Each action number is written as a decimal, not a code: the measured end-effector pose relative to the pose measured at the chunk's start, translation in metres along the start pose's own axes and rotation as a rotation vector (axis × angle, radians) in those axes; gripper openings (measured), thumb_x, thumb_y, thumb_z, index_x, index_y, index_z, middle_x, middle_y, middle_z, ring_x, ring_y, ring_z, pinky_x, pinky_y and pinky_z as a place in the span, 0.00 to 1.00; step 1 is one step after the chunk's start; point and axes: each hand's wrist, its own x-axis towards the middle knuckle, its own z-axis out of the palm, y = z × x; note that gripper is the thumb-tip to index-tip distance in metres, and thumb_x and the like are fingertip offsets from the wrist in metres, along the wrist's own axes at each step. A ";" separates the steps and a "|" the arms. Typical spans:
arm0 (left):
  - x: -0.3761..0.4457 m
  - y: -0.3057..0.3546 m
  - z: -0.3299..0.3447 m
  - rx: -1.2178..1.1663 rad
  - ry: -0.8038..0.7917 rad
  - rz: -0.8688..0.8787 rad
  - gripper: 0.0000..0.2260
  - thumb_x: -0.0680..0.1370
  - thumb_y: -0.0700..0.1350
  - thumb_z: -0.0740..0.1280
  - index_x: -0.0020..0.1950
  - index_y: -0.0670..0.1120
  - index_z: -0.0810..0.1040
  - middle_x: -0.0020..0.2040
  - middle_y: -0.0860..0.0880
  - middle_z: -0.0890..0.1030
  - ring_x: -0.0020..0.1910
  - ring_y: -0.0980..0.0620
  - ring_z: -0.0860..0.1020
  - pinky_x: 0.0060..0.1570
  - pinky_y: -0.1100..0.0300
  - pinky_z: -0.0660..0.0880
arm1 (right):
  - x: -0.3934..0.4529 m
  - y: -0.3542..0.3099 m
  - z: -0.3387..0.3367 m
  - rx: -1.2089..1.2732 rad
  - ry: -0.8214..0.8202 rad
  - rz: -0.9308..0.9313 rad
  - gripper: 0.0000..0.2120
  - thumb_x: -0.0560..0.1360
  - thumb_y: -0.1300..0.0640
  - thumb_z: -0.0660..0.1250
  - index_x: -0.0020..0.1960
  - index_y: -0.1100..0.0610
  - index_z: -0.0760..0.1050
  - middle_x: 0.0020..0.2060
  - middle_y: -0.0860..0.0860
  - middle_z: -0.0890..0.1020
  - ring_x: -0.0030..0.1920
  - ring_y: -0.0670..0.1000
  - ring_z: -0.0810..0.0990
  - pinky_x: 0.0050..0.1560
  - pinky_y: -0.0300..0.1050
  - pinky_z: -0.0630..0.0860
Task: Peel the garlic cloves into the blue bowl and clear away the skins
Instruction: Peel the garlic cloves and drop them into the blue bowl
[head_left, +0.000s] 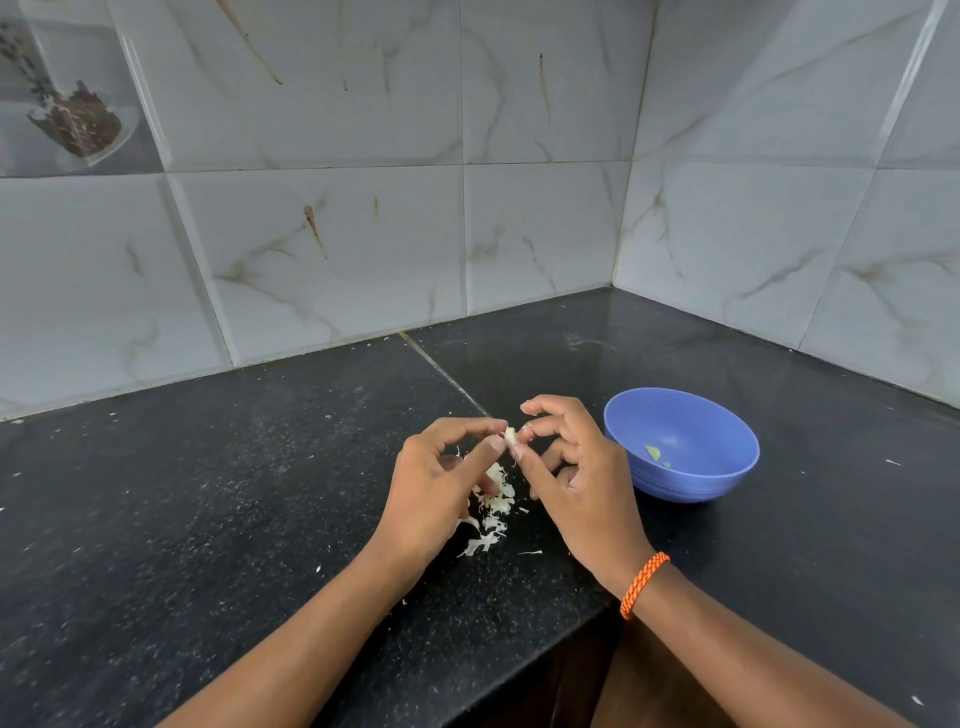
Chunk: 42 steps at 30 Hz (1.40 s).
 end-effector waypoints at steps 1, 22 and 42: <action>-0.001 0.000 0.000 -0.039 -0.019 -0.023 0.05 0.82 0.47 0.75 0.57 0.51 0.89 0.56 0.52 0.87 0.41 0.44 0.88 0.31 0.60 0.75 | 0.000 0.001 0.000 -0.010 -0.007 -0.003 0.18 0.80 0.57 0.75 0.67 0.48 0.76 0.49 0.42 0.84 0.35 0.51 0.84 0.35 0.45 0.82; 0.005 -0.005 -0.005 -0.153 -0.095 -0.042 0.06 0.79 0.43 0.78 0.49 0.41 0.85 0.40 0.44 0.84 0.35 0.47 0.79 0.32 0.57 0.72 | 0.000 0.002 0.000 0.035 -0.122 0.036 0.23 0.83 0.61 0.70 0.76 0.46 0.73 0.53 0.45 0.84 0.37 0.52 0.85 0.36 0.33 0.77; 0.009 -0.010 -0.008 -0.013 -0.027 0.003 0.05 0.80 0.36 0.75 0.49 0.45 0.87 0.41 0.42 0.86 0.31 0.46 0.82 0.30 0.57 0.72 | 0.002 0.002 0.002 -0.010 -0.047 0.030 0.11 0.77 0.60 0.77 0.57 0.49 0.82 0.46 0.43 0.81 0.36 0.51 0.81 0.35 0.31 0.72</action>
